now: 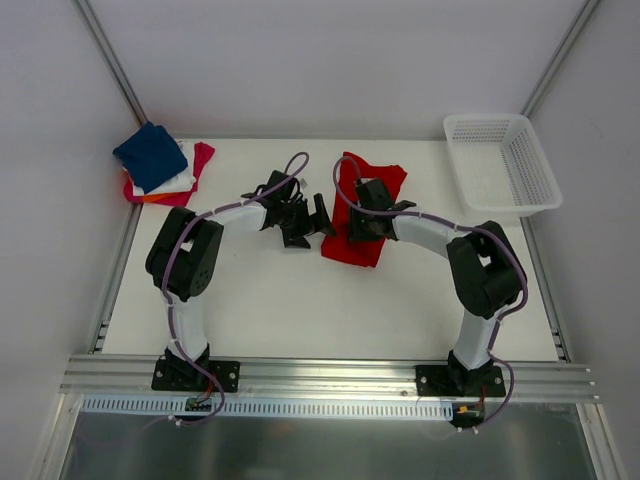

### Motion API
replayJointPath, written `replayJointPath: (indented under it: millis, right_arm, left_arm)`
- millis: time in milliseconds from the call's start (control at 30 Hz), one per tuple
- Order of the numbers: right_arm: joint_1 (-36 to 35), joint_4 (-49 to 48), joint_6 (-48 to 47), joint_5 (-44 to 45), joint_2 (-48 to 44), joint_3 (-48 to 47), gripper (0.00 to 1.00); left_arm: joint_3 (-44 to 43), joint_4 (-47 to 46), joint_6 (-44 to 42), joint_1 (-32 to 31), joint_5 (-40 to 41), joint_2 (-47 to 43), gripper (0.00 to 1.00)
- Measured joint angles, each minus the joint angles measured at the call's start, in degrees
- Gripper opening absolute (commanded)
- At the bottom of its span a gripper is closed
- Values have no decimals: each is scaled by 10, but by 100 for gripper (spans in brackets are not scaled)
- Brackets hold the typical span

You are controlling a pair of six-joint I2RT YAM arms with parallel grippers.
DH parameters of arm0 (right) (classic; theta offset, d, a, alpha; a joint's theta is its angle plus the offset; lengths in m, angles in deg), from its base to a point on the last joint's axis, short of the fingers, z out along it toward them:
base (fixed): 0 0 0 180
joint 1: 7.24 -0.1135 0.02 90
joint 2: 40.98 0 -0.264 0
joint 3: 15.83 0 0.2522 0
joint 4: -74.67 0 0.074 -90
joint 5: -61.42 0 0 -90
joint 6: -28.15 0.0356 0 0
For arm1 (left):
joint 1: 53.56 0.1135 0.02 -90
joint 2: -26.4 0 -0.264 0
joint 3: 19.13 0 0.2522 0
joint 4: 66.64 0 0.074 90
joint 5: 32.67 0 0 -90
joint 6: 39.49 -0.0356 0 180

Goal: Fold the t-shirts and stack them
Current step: Fold the tshirt

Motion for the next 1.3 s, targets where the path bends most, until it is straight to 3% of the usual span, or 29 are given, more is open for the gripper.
replayJointPath:
  millis: [600,1300]
  right_arm:
    - [22,2,-17,0,37,-66,36]
    - [19,1,-12,-1,-8,-21,35]
  left_arm:
    - [10,-11,0,0,-1,0,99]
    - [10,-12,0,0,-1,0,99]
